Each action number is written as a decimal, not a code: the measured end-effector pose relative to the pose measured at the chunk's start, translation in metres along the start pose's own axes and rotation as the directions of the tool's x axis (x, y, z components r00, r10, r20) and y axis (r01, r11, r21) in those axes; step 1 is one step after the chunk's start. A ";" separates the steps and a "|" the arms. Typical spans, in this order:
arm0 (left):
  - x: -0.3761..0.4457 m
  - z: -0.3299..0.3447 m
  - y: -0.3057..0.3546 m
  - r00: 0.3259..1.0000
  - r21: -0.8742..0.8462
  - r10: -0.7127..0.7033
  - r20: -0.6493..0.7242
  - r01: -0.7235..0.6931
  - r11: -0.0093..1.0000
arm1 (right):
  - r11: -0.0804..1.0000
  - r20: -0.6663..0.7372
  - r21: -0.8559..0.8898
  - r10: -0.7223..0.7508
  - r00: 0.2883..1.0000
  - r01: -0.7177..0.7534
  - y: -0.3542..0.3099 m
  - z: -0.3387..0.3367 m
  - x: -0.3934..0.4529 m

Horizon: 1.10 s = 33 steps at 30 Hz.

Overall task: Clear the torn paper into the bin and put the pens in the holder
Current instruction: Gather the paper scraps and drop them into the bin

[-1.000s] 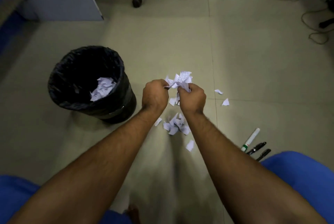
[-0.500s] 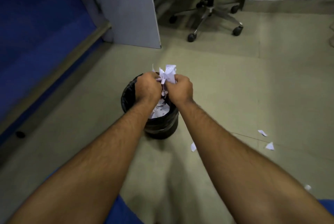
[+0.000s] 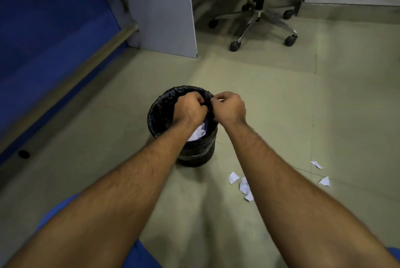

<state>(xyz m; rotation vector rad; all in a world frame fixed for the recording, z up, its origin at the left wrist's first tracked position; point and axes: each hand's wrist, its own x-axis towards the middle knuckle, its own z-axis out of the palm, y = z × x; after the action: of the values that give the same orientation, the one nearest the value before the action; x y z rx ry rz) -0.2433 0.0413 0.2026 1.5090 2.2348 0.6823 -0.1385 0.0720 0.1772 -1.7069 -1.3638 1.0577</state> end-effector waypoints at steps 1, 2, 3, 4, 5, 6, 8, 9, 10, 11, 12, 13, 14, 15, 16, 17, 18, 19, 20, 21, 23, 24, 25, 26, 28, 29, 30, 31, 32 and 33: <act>-0.002 0.005 0.011 0.999 -0.037 0.035 0.004 -0.035 0.999 | 0.998 -0.050 0.056 0.023 0.998 -0.020 0.005 -0.007 0.003; -0.003 0.011 0.020 0.997 -0.063 0.073 0.007 -0.072 0.995 | 0.994 -0.098 0.109 0.041 0.994 -0.030 0.011 -0.014 0.005; -0.004 0.019 0.031 0.994 -0.084 0.112 0.010 -0.110 0.990 | 0.989 -0.147 0.142 0.053 0.988 -0.032 0.018 -0.024 0.006; -0.006 0.030 0.040 0.989 -0.101 0.144 0.015 -0.142 0.985 | 0.987 -0.197 0.153 0.068 0.978 -0.038 0.027 -0.034 0.005; -0.009 0.043 0.049 0.984 -0.116 0.175 0.031 -0.170 0.979 | 0.987 -0.244 0.149 0.092 0.965 -0.056 0.038 -0.045 0.003; -0.012 0.059 0.057 0.977 -0.124 0.208 0.053 -0.201 0.972 | 0.986 -0.287 0.140 0.123 0.950 -0.085 0.054 -0.055 0.003; -0.020 0.102 0.068 0.961 -0.128 0.248 0.124 -0.232 0.964 | 0.983 -0.347 0.111 0.177 0.921 -0.147 0.094 -0.072 -0.003; -0.026 0.122 0.068 0.954 -0.119 0.244 0.176 -0.226 0.967 | 0.981 -0.352 0.092 0.195 0.915 -0.173 0.115 -0.076 -0.006; -0.033 0.143 0.065 0.943 -0.114 0.245 0.228 -0.224 0.968 | 0.975 -0.349 0.077 0.221 0.911 -0.207 0.138 -0.080 -0.009; -0.043 0.168 0.064 0.926 -0.118 0.258 0.276 -0.234 0.965 | 0.968 -0.354 0.046 0.245 0.902 -0.245 0.165 -0.087 -0.012; -0.050 0.188 0.062 0.909 -0.107 0.267 0.319 -0.245 0.964 | 0.959 -0.356 0.005 0.267 0.896 -0.283 0.186 -0.092 -0.012; -0.063 0.211 0.054 0.889 -0.084 0.271 0.369 -0.259 0.962 | 0.944 -0.357 -0.043 0.290 0.888 -0.326 0.215 -0.096 -0.016; -0.073 0.224 0.046 0.882 -0.051 0.264 0.390 -0.265 0.963 | 0.936 -0.342 -0.087 0.294 0.892 -0.341 0.233 -0.100 -0.020; -0.083 0.236 0.034 0.875 0.001 0.263 0.406 -0.288 0.958 | 0.928 -0.326 -0.123 0.298 0.897 -0.353 0.253 -0.103 -0.024; -0.093 0.252 0.023 0.859 0.062 0.272 0.433 -0.329 0.942 | 0.915 -0.329 -0.158 0.306 0.893 -0.371 0.275 -0.107 -0.028; -0.098 0.264 0.012 0.841 0.122 0.285 0.459 -0.377 0.918 | 0.902 -0.354 -0.193 0.302 0.885 -0.386 0.290 -0.110 -0.033; -0.104 0.278 0.002 0.818 0.165 0.277 0.504 -0.406 0.899 | 0.887 -0.390 -0.238 0.286 0.875 -0.396 0.308 -0.113 -0.037; -0.107 0.288 -0.007 0.794 0.186 0.248 0.555 -0.410 0.893 | 0.879 -0.432 -0.280 0.243 0.868 -0.386 0.322 -0.115 -0.041; -0.109 0.295 -0.012 0.759 0.184 0.224 0.612 -0.412 0.892 | 0.869 -0.471 -0.331 0.187 0.862 -0.369 0.334 -0.117 -0.043; -0.110 0.305 -0.015 0.716 0.185 0.206 0.667 -0.427 0.885 | 0.851 -0.507 -0.378 0.138 0.851 -0.364 0.345 -0.120 -0.041; -0.113 0.321 -0.020 0.643 0.251 0.192 0.742 -0.531 0.810 | 0.799 -0.540 -0.444 0.124 0.833 -0.407 0.359 -0.129 -0.029; -0.115 0.326 -0.022 0.623 0.292 0.193 0.758 -0.589 0.754 | 0.765 -0.528 -0.467 0.163 0.834 -0.445 0.362 -0.133 -0.020; -0.117 0.330 -0.026 0.615 0.316 0.196 0.764 -0.622 0.717 | 0.726 -0.500 -0.496 0.209 0.840 -0.476 0.366 -0.137 -0.012; -0.119 0.336 -0.029 0.613 0.327 0.193 0.766 -0.629 0.705 | 0.692 -0.465 -0.523 0.257 0.847 -0.498 0.373 -0.140 -0.002; -0.119 0.339 -0.033 0.609 0.318 0.195 0.769 -0.628 0.710 | 0.656 -0.394 -0.561 0.325 0.860 -0.505 0.379 -0.142 0.015; -0.120 0.340 -0.033 0.607 0.315 0.192 0.771 -0.626 0.713 | 0.646 -0.349 -0.589 0.339 0.874 -0.485 0.379 -0.142 0.022; -0.121 0.340 -0.031 0.609 0.316 0.189 0.771 -0.623 0.716 | 0.635 -0.296 -0.631 0.333 0.895 -0.445 0.377 -0.140 0.028; -0.118 0.339 -0.030 0.610 0.319 0.188 0.770 -0.624 0.714 | 0.627 -0.241 -0.674 0.315 0.918 -0.391 0.374 -0.136 0.034; -0.118 0.339 -0.029 0.612 0.319 0.187 0.769 -0.620 0.717 | 0.616 -0.183 -0.718 0.284 0.941 -0.326 0.372 -0.132 0.036; -0.117 0.339 -0.028 0.610 0.317 0.181 0.772 -0.615 0.722 | 0.612 -0.131 -0.747 0.249 0.960 -0.261 0.370 -0.128 0.034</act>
<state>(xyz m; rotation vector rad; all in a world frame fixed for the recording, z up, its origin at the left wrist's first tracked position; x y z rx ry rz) -0.0379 -0.0119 -0.0882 2.1397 1.5052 -0.4990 0.1318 0.0274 -0.1039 -2.5846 -1.7346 0.6092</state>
